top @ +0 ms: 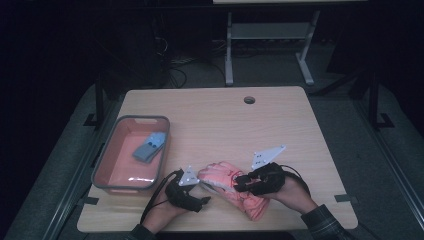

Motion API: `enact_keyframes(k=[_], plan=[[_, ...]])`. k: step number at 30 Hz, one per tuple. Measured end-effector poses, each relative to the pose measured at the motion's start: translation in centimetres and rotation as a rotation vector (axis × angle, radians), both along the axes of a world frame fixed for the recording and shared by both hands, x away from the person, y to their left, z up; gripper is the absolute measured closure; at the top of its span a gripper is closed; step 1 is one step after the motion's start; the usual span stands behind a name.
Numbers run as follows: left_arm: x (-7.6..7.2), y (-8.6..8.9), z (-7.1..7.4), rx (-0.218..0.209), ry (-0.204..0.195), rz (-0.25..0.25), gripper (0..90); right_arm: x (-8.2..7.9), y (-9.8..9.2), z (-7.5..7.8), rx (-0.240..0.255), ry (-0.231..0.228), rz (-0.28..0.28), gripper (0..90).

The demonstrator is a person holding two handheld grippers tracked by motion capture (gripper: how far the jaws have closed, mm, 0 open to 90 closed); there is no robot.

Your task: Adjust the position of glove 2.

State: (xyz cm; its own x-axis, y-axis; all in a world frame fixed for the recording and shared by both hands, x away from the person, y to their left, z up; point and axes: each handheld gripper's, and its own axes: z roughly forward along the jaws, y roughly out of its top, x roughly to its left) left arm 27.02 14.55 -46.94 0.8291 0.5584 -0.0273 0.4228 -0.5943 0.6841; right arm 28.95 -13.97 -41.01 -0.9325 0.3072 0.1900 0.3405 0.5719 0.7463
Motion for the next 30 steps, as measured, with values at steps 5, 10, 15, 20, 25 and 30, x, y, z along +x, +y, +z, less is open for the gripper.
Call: enact_keyframes(k=[5, 10, 15, 20, 25, 30], plan=[[-0.6, 0.4, 1.1, -0.023, 0.007, 0.006, 32.7, -0.1, -0.6, 1.4, 0.048, -0.031, -0.033, 59.9], [-1.3, 0.4, 2.4, -0.06, 0.01, -0.028, 63.6, 0.4, -2.3, 2.2, 0.062, -0.052, -0.095, 74.2], [-1.7, -0.9, 2.1, -0.071, 0.074, -0.117, 89.2, 1.1, -4.0, 2.0, 0.052, -0.045, -0.152, 89.7], [-1.9, -2.1, 1.9, -0.062, 0.085, -0.156, 89.6, 1.7, -5.7, 1.1, 0.022, -0.04, -0.195, 89.8], [-2.1, -3.3, 1.6, -0.059, 0.101, -0.163, 89.6, 1.8, -7.5, -0.8, -0.032, -0.01, -0.239, 89.7], [-1.6, -4.3, 1.5, -0.043, 0.102, -0.17, 89.5, 1.6, -8.1, -2.9, -0.107, 0.016, -0.259, 89.7]])
